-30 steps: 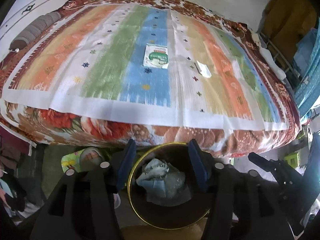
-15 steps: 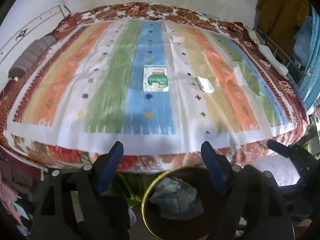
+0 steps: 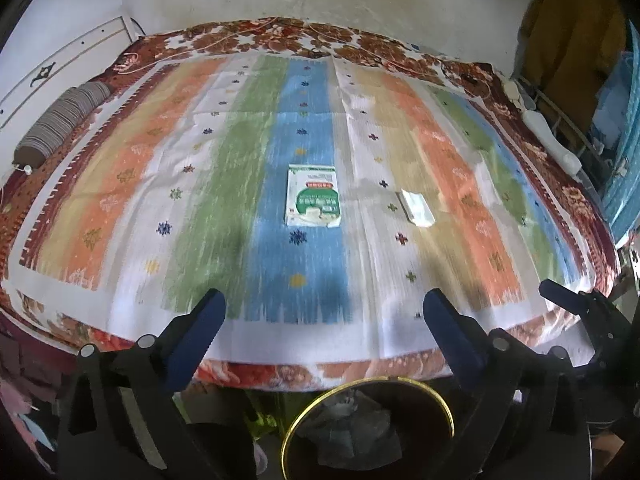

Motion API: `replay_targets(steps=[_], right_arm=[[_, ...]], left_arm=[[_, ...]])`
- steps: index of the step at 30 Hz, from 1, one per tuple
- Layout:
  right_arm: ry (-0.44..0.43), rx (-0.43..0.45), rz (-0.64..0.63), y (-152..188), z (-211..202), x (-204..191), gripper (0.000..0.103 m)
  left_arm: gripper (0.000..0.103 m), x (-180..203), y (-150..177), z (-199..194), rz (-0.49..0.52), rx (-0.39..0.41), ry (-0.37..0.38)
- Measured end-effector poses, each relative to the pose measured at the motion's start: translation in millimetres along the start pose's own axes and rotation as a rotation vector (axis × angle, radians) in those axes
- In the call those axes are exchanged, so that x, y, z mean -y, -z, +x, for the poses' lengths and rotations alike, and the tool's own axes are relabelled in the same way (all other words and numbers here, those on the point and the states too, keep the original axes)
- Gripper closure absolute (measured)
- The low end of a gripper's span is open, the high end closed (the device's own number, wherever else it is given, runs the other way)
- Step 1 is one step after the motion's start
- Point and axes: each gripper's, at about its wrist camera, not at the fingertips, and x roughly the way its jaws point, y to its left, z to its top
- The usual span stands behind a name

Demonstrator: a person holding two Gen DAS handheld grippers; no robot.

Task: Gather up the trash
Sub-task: 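Move both tools forward over the bed toward the eye-drops box and tissue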

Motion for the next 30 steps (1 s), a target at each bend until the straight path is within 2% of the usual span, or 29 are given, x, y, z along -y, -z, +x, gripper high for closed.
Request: replay_targets(steps=[14,30], right_arm=[[-0.026,-0.038,0.092,-28.0,51.0,26.6,0.009],[-0.017,-0.074,0.077,-54.5,110.2,32.7,0.009]], left_arm=[[0.006,-12.2,-35.6,55.1,-0.040,-0.021,0.011],[0.006,-23.9,-54.0,93.6,-0.051,-0.052,0.047]])
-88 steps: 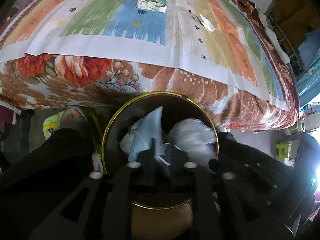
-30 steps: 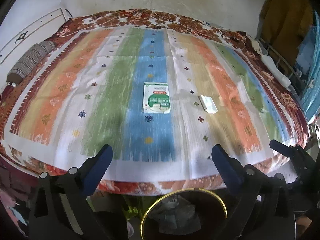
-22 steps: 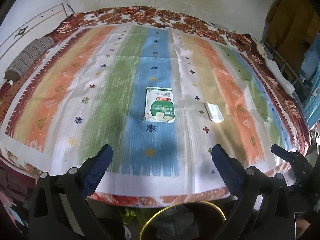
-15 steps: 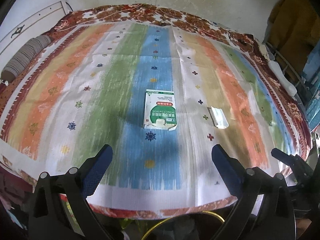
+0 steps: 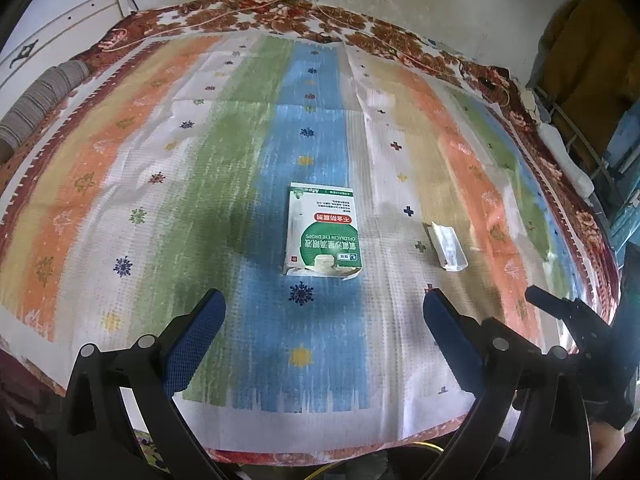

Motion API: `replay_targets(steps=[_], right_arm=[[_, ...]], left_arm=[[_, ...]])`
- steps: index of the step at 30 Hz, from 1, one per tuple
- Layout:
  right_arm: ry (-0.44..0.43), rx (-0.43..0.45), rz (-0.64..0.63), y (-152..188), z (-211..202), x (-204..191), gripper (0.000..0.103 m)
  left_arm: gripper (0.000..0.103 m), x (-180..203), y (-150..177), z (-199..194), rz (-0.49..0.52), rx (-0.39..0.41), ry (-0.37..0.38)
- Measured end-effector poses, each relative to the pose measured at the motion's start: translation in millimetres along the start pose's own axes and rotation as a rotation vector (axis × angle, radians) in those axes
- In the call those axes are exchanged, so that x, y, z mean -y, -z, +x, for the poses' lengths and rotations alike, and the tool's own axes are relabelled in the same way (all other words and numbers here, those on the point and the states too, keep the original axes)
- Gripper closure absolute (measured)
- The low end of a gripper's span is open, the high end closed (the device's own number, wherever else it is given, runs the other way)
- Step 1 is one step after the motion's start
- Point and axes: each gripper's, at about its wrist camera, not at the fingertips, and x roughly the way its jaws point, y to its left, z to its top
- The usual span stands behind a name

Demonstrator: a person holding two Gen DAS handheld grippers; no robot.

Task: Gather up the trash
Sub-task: 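Move both tools forward over the bed toward the eye-drops box and tissue, then grasp the white tissue with the right tool while the left tool grasps the green eye-drops box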

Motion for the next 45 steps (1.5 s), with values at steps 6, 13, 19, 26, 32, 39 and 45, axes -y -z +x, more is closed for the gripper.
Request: replay_targets(steps=[6,13,19,26,32,39,45], right_arm=[[0.010,-0.021,0.005,-10.6,22.4,7.3,0.010],[0.019,-0.044,0.015,-21.8,46.7,18.3,0.014],[0.010,-0.070,0.036,-30.5,70.9,27.6,0.019],[0.040,-0.089,0.048,-37.6,93.1,33.3,0.033],[0.036,-0.114,0.057,-36.3,105.6,38.4,0.056],[0.046,-0.118,0.053,-34.8,105.4,41.9,0.074],[0.052,-0.135,0.045,-33.3,100.5,43.0,0.090]], left_arm=[[0.006,0.2,-6.0,17.0,0.018,-0.021,-0.021],[0.006,-0.9,-16.7,44.2,0.017,-0.056,-0.030],[0.007,3.1,-24.1,66.9,0.039,-0.089,-0.042],[0.007,-0.1,-28.9,86.5,0.013,-0.125,-0.036],[0.008,1.4,-31.7,99.9,0.004,-0.147,-0.028],[0.022,13.4,-26.8,121.7,0.037,-0.184,-0.140],[0.033,12.7,-24.0,118.8,0.019,-0.182,-0.119]])
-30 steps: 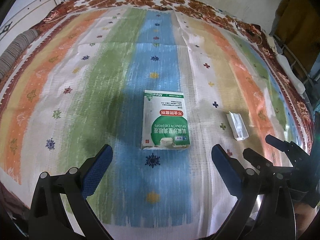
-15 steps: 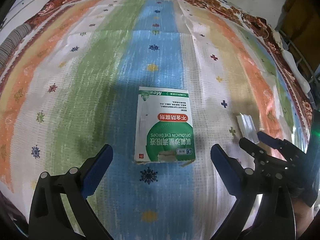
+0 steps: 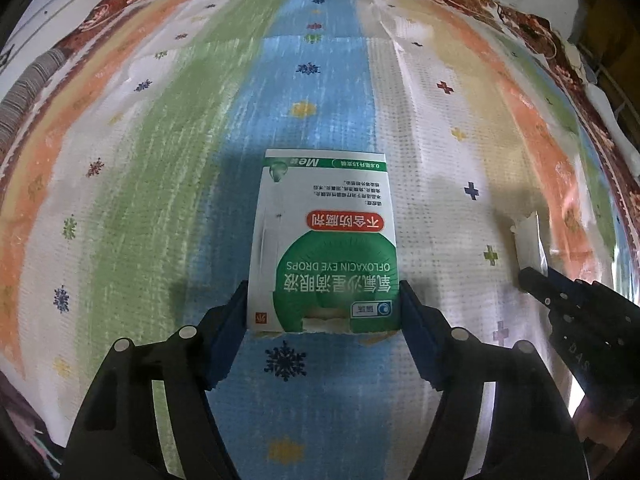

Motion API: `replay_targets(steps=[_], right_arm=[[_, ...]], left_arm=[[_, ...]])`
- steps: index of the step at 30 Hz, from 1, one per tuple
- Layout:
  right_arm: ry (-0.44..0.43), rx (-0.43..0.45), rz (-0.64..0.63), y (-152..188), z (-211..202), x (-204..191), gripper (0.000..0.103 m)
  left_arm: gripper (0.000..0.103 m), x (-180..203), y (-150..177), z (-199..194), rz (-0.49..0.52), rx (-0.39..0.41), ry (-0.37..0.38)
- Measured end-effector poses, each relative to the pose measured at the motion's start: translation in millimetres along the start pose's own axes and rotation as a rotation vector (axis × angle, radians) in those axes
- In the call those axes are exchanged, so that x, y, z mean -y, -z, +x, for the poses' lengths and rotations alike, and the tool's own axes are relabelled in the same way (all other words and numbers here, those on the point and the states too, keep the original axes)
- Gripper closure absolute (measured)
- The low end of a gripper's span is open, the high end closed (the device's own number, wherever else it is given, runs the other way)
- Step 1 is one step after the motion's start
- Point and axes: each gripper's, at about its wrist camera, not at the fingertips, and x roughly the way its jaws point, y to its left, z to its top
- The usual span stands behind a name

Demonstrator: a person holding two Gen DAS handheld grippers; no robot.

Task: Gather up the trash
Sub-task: 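Grasp the white tissue with the right tool while the left tool grasps the green eye-drops box, then carry the eye-drops box and tissue back over the bin with both tools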

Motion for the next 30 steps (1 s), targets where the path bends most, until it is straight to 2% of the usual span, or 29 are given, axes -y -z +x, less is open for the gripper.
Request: replay_targets(steps=[11,26,30], right_arm=[[-0.007,0.040,-0.062,20.0,-57.9,-20.6,0.092],[-0.065,0.106,-0.063,54.6,-132.8,-34.4,0.092],[-0.084,0.116,-0.058,63.8,-149.5,-35.5,0.092]], left_arm=[[0.033,-8.5,16.4,-62.0,-0.063,0.035,0.089],[0.033,11.8,47.7,-127.1,-0.073,0.090,0.245],[0.033,14.2,57.6,-146.4,-0.058,0.117,0.266]])
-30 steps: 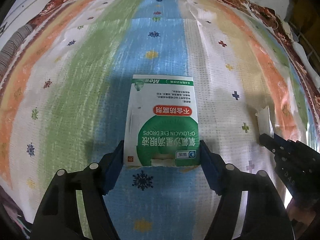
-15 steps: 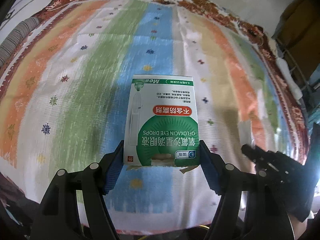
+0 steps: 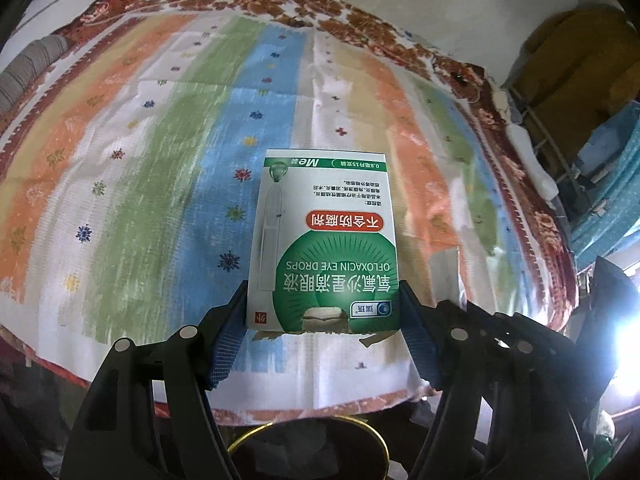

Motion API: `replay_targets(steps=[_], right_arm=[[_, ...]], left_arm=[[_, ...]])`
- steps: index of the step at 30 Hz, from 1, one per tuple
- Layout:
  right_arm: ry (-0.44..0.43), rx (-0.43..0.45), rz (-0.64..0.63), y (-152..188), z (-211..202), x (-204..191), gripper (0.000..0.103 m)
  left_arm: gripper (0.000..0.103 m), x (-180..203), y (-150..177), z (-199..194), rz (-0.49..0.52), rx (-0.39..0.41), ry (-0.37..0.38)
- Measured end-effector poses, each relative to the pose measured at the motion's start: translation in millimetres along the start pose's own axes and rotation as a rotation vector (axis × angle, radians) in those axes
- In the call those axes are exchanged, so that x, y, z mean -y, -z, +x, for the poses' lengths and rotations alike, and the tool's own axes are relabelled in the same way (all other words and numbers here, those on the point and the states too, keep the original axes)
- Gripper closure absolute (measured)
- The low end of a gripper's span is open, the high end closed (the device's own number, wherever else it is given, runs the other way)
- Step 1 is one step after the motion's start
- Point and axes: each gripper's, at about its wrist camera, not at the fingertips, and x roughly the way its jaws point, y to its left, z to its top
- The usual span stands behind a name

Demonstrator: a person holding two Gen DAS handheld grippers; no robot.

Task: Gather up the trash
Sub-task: 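Carry the eye-drops box and tissue back over the bin with both tools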

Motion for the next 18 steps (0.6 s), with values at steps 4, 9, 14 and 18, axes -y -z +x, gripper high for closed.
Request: replay_targets(steps=[4,9,14,18], right_arm=[[-0.026,0.029,0.004,8.1,-24.3,-4.9,0.092],[-0.047,0.064,-0.008,18.7,-50.0,-13.7,0.092],[-0.058,0.091,-0.017,34.4,-72.9,-22.7,0.092],[-0.065,0.116,-0.034,49.4,-90.5,-28.9,0.092]], left_arm=[[0.033,4.6,9.4,-21.8,0.002,0.026,0.042],[0.033,8.0,25.9,-46.9,0.010,0.055,0.078],[0.033,11.9,43.6,-69.3,0.031,0.081,0.106],[0.033,15.7,54.2,-84.6,0.054,0.108,0.121]])
